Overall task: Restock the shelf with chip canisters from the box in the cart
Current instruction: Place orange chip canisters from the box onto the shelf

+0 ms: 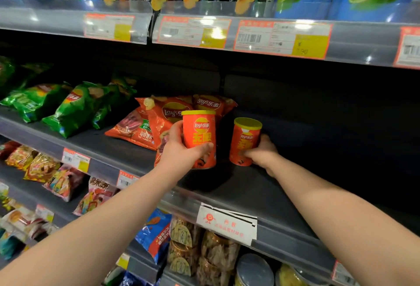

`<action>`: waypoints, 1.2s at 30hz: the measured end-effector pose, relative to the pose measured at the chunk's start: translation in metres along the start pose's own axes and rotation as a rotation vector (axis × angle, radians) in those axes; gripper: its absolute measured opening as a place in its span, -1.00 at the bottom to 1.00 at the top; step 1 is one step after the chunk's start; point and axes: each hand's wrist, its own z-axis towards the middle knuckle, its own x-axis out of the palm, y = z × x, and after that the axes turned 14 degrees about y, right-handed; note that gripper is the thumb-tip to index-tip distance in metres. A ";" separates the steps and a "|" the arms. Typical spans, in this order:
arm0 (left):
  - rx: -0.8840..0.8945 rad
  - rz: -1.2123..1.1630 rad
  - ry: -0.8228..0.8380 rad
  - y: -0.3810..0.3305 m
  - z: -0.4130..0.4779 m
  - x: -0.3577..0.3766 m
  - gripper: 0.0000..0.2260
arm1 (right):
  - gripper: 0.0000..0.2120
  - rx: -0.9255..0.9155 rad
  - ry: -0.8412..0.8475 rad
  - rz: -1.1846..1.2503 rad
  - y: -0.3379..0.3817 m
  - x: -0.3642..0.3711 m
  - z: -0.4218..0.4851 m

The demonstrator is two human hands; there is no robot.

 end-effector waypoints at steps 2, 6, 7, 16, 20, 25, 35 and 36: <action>0.004 -0.009 0.011 0.001 0.002 -0.001 -0.31 | -0.33 -0.001 0.009 -0.005 0.001 0.002 0.004; 0.011 -0.032 0.028 0.001 0.004 -0.001 -0.31 | -0.32 0.003 -0.017 -0.050 0.003 0.007 0.013; 0.010 -0.034 0.031 0.001 0.005 -0.001 -0.31 | -0.32 0.004 -0.027 -0.059 0.003 0.007 0.014; 0.007 -0.006 0.080 0.001 0.007 0.006 -0.29 | -0.49 -0.019 -0.099 -0.033 0.006 0.005 -0.003; 0.020 -0.003 0.140 0.001 0.009 0.021 -0.27 | -0.66 -0.174 -0.091 0.105 0.018 0.004 -0.038; 0.057 0.008 0.209 -0.003 0.010 0.048 -0.25 | -0.53 -0.231 0.280 0.236 0.022 0.004 -0.076; -0.026 0.663 0.470 0.002 0.009 0.062 -0.28 | -0.41 -0.153 0.032 0.258 -0.012 -0.026 -0.067; -0.061 0.858 0.491 0.004 0.007 0.060 -0.32 | -0.40 -0.136 -0.010 0.270 -0.016 -0.030 -0.062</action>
